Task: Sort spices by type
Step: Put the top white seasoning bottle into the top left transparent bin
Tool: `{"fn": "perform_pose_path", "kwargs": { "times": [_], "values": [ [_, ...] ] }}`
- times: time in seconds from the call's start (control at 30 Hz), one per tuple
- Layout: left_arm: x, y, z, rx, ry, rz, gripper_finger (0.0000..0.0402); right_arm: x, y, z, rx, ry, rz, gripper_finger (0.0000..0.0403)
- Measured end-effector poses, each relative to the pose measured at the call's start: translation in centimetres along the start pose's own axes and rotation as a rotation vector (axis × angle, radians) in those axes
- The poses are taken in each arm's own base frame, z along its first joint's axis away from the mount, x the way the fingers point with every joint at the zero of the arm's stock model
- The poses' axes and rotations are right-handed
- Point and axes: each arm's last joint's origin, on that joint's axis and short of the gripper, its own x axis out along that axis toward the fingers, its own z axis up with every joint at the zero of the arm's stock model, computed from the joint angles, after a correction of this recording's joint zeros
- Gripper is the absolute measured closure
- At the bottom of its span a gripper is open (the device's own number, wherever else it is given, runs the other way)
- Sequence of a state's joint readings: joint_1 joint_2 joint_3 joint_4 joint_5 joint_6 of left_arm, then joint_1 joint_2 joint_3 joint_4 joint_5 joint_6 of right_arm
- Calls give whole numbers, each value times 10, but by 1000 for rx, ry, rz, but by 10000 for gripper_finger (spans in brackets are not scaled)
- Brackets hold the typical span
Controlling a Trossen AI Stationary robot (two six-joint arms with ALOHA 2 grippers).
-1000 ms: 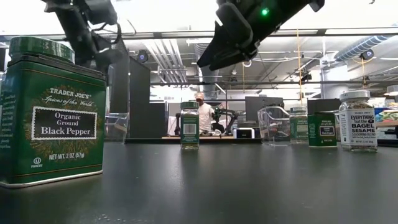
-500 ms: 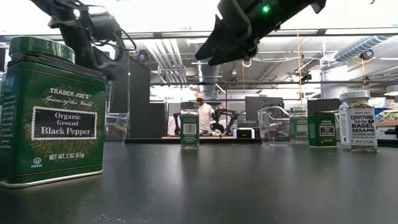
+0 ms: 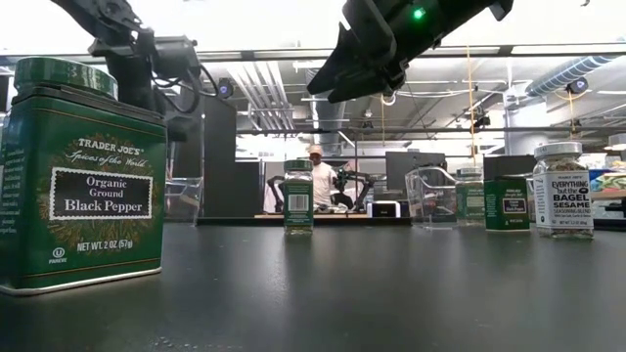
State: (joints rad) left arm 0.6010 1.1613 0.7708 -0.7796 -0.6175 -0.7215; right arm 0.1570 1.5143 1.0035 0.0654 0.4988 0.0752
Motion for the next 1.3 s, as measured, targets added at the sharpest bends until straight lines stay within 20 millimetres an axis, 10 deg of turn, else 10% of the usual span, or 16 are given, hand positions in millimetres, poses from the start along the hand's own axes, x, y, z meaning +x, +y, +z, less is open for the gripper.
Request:
{"fn": "perform_pose_path", "kwargs": {
  "times": [1.3],
  "values": [
    [15, -9, -3, 57, 28, 64, 165, 0, 0, -1, 8, 6, 4, 40]
  ]
}}
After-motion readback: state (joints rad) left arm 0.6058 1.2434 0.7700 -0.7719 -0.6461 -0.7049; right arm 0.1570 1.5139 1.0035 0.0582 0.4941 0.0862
